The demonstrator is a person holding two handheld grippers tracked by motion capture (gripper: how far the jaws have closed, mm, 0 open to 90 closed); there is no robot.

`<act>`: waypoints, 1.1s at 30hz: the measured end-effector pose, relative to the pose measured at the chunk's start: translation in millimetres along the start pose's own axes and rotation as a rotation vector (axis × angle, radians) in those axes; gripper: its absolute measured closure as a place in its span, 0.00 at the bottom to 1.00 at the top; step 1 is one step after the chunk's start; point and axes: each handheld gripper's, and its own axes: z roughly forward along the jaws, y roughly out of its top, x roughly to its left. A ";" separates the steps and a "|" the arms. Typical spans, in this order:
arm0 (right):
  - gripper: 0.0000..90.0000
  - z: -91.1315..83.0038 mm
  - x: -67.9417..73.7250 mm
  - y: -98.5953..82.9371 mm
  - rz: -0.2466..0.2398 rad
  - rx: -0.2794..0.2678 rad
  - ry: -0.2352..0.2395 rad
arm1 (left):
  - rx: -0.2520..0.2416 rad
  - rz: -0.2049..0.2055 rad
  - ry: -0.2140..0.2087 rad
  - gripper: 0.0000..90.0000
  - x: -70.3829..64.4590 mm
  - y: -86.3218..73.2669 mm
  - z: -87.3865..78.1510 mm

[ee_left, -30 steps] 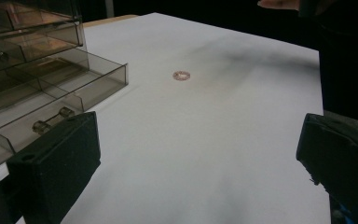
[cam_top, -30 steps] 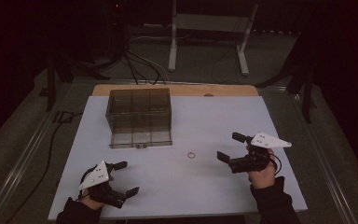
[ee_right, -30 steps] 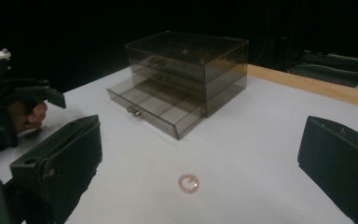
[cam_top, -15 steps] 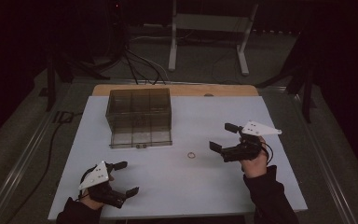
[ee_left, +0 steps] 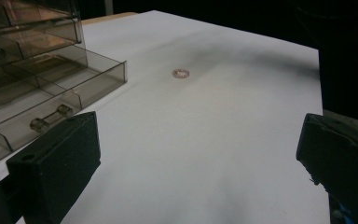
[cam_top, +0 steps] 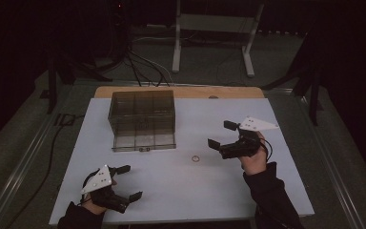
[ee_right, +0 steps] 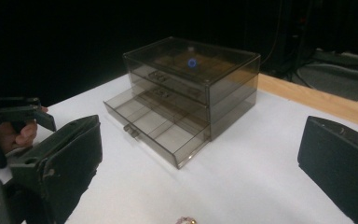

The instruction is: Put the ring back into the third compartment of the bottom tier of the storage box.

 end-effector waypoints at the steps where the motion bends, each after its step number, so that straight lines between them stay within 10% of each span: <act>1: 0.00 1.8 -0.1 -0.4 -0.001 0.004 0.003 | 0.000 0.000 -0.001 0.01 -0.2 0.1 0.2; 33: 0.07 49.0 -10.5 -42.2 0.047 0.154 0.024 | -0.003 -0.002 -0.001 0.01 -0.2 0.5 0.0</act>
